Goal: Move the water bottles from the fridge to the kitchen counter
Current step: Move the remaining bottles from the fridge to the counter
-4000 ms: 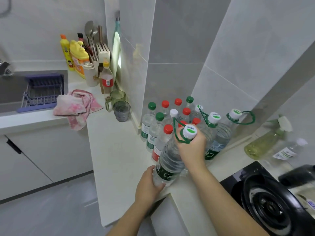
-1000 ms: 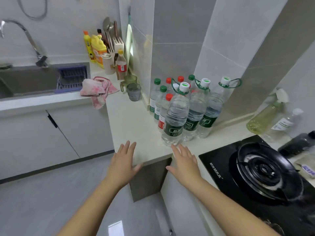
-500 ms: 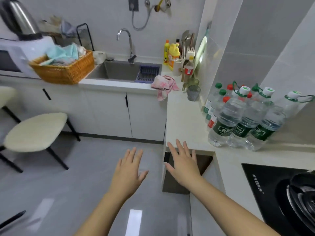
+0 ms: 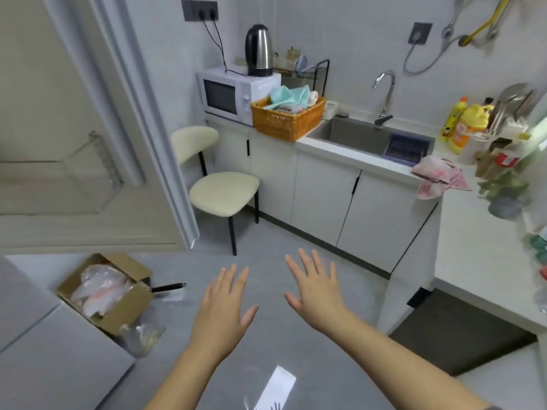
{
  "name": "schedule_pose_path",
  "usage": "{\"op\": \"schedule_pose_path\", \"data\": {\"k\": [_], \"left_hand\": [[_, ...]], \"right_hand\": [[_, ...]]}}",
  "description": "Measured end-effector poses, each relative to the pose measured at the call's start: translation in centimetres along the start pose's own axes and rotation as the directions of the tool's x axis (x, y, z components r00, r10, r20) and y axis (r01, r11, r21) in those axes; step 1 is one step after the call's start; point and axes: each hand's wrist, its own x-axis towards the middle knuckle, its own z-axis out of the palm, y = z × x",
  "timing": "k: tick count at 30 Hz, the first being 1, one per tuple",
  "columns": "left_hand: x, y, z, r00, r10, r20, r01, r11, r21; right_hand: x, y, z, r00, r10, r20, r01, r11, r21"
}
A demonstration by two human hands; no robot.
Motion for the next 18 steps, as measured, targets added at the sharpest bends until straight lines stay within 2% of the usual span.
{"op": "schedule_pose_path", "data": {"k": [4, 10, 14, 18], "left_hand": [[-4.6, -9.0, -2.9, 0.996, -0.086, 0.0, 0.086, 0.995, 0.051], [-10.3, -19.5, -7.9, 0.973, -0.198, -0.12, 0.206, 0.977, 0.055], [-12.9, -24.3, -10.5, 0.946, -0.284, -0.155, 0.3, 0.95, 0.09], [-14.8, -28.0, -13.9, 0.895, -0.379, -0.235, 0.403, 0.913, 0.06]], "right_hand": [[0.6, -10.2, 1.4, 0.994, -0.103, 0.027, 0.103, 0.995, 0.0], [1.7, -23.2, 1.4, 0.962, -0.272, -0.038, 0.272, 0.962, 0.007], [2.5, -29.5, 0.7, 0.921, -0.382, -0.076, 0.382, 0.924, -0.006], [3.6, -35.2, -0.3, 0.85, -0.504, -0.154, 0.509, 0.861, -0.007]]}}
